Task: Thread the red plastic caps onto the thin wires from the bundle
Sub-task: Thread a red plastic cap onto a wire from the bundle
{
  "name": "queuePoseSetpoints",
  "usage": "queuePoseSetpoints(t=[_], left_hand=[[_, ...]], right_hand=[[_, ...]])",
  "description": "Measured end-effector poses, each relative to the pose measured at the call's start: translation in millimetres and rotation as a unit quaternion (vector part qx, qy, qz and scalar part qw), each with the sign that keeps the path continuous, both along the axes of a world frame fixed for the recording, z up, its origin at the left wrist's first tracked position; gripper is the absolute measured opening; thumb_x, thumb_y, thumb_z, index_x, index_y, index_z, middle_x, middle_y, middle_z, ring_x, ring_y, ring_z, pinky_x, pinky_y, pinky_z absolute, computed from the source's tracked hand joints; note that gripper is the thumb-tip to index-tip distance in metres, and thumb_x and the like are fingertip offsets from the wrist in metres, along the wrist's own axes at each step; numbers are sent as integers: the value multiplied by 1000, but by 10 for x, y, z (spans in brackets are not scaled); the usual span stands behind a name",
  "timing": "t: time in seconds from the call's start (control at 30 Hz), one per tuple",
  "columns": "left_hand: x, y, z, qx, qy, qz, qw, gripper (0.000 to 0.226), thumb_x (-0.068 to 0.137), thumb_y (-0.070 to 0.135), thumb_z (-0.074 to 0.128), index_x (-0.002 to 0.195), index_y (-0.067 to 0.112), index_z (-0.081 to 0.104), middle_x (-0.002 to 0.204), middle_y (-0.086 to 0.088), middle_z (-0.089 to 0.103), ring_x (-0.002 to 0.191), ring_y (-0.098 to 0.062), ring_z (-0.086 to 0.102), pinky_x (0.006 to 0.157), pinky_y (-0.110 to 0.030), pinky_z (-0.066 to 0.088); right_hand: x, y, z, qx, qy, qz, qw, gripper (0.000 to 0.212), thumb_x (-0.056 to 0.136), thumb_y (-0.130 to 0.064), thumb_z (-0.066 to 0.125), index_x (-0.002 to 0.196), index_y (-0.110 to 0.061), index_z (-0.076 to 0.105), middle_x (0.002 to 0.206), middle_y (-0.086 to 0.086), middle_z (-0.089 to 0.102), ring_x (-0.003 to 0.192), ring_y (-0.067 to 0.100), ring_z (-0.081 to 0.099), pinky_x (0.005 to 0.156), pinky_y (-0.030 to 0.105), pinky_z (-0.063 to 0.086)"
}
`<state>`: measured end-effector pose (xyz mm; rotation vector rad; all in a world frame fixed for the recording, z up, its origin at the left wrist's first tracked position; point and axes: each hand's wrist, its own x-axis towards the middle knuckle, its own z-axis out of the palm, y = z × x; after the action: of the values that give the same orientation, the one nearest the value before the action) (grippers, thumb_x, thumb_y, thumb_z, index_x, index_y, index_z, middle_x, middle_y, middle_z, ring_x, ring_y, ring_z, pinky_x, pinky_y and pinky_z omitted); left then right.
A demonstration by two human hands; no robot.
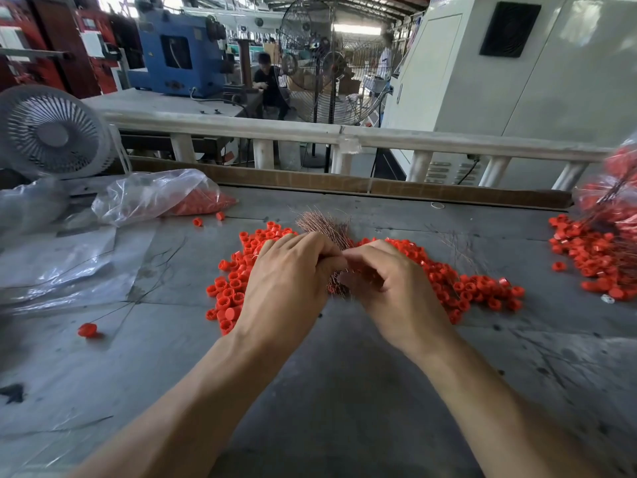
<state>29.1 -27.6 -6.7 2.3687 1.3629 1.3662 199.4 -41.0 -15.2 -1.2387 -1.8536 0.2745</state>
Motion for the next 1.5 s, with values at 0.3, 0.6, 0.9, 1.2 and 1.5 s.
queuePoseSetpoints(t=[0.3, 0.6, 0.9, 1.2, 1.5], left_hand=[[-48, 27, -15, 21, -48, -10, 999, 9, 95, 32, 68, 89, 27, 69, 80, 17, 65, 80, -5, 53, 74, -15, 39], [-249, 181, -124, -102, 110, 136, 979, 9, 92, 35, 70, 101, 34, 73, 104, 13, 66, 106, -17, 55, 91, -35, 35], [-246, 175, -135, -138, 155, 135, 969, 10, 89, 38, 73, 99, 36, 72, 104, 13, 61, 110, -16, 51, 98, -36, 34], [-221, 214, -187, -139, 170, 114, 969, 16, 87, 44, 74, 102, 40, 72, 99, 15, 54, 106, -14, 49, 93, -32, 28], [-209, 217, -194, -135, 173, 105, 970, 12, 86, 42, 75, 96, 39, 70, 96, 16, 52, 105, -13, 48, 86, -27, 21]], right_hand=[[8, 27, -31, -22, 117, 21, 993, 16, 94, -8, 70, 96, -22, 79, 93, -12, 74, 90, 4, 69, 79, 15, 49], [36, -31, 78, 24, 341, -73, 937, 20, 108, -12, 49, 103, -15, 68, 82, 4, 74, 73, 18, 76, 52, 26, 58], [125, -23, 121, 41, 434, -114, 893, 16, 105, -11, 56, 101, -18, 70, 72, 1, 71, 59, 15, 66, 44, 23, 49], [156, 4, 65, 5, 424, -130, 897, 17, 103, -14, 59, 98, -21, 73, 68, -3, 67, 56, 10, 59, 42, 21, 44], [110, 34, -11, -25, 366, -154, 917, 17, 102, -16, 61, 93, -23, 74, 70, -2, 72, 57, 6, 59, 50, 15, 45]])
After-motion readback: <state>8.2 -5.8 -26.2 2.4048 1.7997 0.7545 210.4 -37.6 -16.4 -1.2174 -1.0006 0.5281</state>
